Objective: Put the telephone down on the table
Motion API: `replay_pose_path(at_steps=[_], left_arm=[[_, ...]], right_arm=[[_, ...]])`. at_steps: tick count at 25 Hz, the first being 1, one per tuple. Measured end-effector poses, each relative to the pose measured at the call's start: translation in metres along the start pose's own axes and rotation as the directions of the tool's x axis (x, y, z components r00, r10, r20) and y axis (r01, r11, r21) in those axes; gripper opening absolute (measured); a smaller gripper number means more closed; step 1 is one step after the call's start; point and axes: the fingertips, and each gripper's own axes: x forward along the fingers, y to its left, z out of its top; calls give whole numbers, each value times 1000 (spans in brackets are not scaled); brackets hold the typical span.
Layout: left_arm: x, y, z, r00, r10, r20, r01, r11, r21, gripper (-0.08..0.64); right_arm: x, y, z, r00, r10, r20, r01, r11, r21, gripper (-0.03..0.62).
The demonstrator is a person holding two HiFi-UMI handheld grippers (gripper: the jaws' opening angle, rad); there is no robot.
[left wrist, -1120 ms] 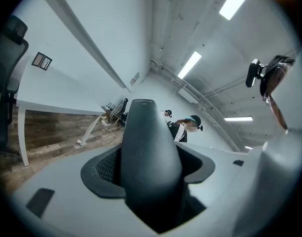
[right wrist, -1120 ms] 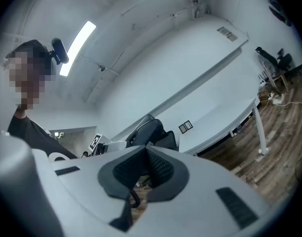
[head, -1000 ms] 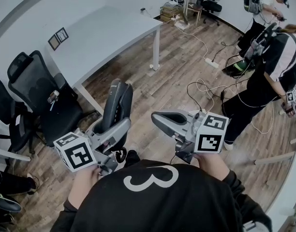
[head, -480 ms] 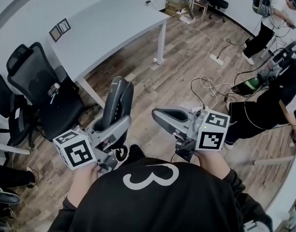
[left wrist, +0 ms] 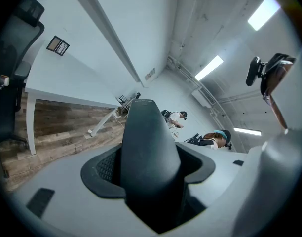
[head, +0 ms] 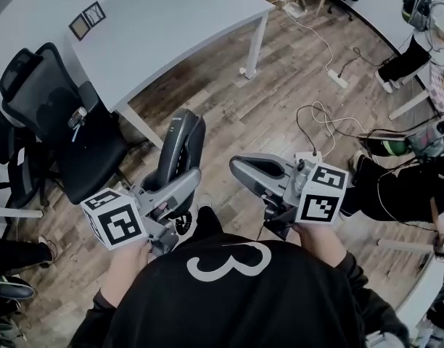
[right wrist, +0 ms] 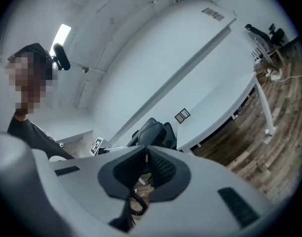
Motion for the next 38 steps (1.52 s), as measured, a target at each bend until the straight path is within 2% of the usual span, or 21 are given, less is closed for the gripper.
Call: replay_pose_path(at_steps=[5, 10, 16, 22, 27, 33, 38], left_arm=[[5, 48, 31, 1000, 19, -4, -19, 1000, -22, 307], [2, 91, 73, 999, 25, 21, -24, 999, -34, 307], [-14, 142, 151, 998, 20, 65, -18, 999, -27, 307], [-19, 141, 159, 994, 32, 102, -33, 999, 9, 308], [-9, 158, 177, 991, 65, 119, -67, 998, 11, 308], [15, 185, 209, 981, 122, 151, -124, 992, 8, 307], [49, 218, 242, 973, 168, 161, -168, 986, -16, 307]], right_arm=[[48, -36, 10, 1000, -1, -19, 2, 999, 40, 11], [105, -58, 30, 999, 9, -49, -7, 999, 35, 11], [188, -74, 69, 996, 6, -87, -6, 1000, -2, 11], [193, -72, 76, 996, 38, -82, -42, 998, -42, 11], [209, -91, 91, 994, 74, -83, -78, 996, -45, 11], [234, -130, 123, 987, 132, -94, -136, 990, -35, 11], [261, -179, 161, 980, 162, -119, -166, 986, -18, 11]])
